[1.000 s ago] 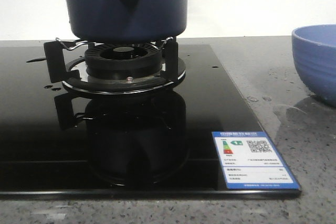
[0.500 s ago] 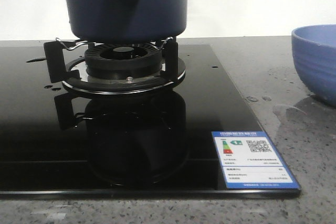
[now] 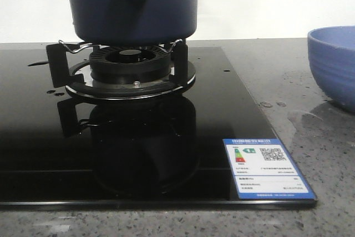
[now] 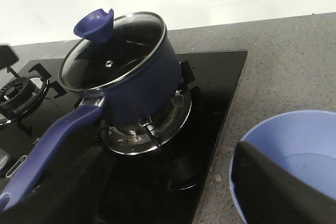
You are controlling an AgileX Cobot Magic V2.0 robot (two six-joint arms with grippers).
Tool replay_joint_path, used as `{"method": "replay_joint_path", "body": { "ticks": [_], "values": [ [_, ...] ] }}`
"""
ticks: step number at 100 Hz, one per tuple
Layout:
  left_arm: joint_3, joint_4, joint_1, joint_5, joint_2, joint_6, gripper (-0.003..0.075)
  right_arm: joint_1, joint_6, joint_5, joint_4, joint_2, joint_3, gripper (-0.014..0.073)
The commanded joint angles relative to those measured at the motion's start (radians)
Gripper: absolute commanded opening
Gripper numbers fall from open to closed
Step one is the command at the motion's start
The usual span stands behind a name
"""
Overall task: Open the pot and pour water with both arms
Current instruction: 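Grasp the lid knob with the left gripper and lift the lid off the saucepan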
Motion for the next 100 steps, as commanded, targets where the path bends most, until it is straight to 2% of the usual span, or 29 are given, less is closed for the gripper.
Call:
{"method": "replay_joint_path", "body": {
  "ticks": [1,6,20,46,69,100],
  "values": [
    [-0.107,-0.066,0.073,0.155,0.067,0.054,0.0490,-0.009,-0.014,-0.053,0.018,0.009,-0.036,0.0482],
    [-0.146,-0.068,0.110,0.189,0.106,0.080,0.0490,-0.009,-0.014,-0.051,0.014,0.009,-0.036,0.0482],
    [-0.225,-0.062,0.158,0.178,0.197,0.110,0.0492,-0.009,-0.014,-0.046,0.010,0.009,-0.036,0.0482],
    [-0.292,-0.051,0.158,0.148,0.345,0.127,0.0556,-0.009,-0.014,-0.038,0.008,0.009,-0.036,0.0482],
    [-0.323,-0.114,0.158,0.113,0.419,0.175,0.0556,-0.009,-0.014,-0.033,0.008,0.009,-0.036,0.0482],
    [-0.330,-0.139,0.155,0.167,0.483,0.178,0.0538,-0.009,-0.014,-0.032,0.008,0.009,-0.036,0.0482]
  ]
}}
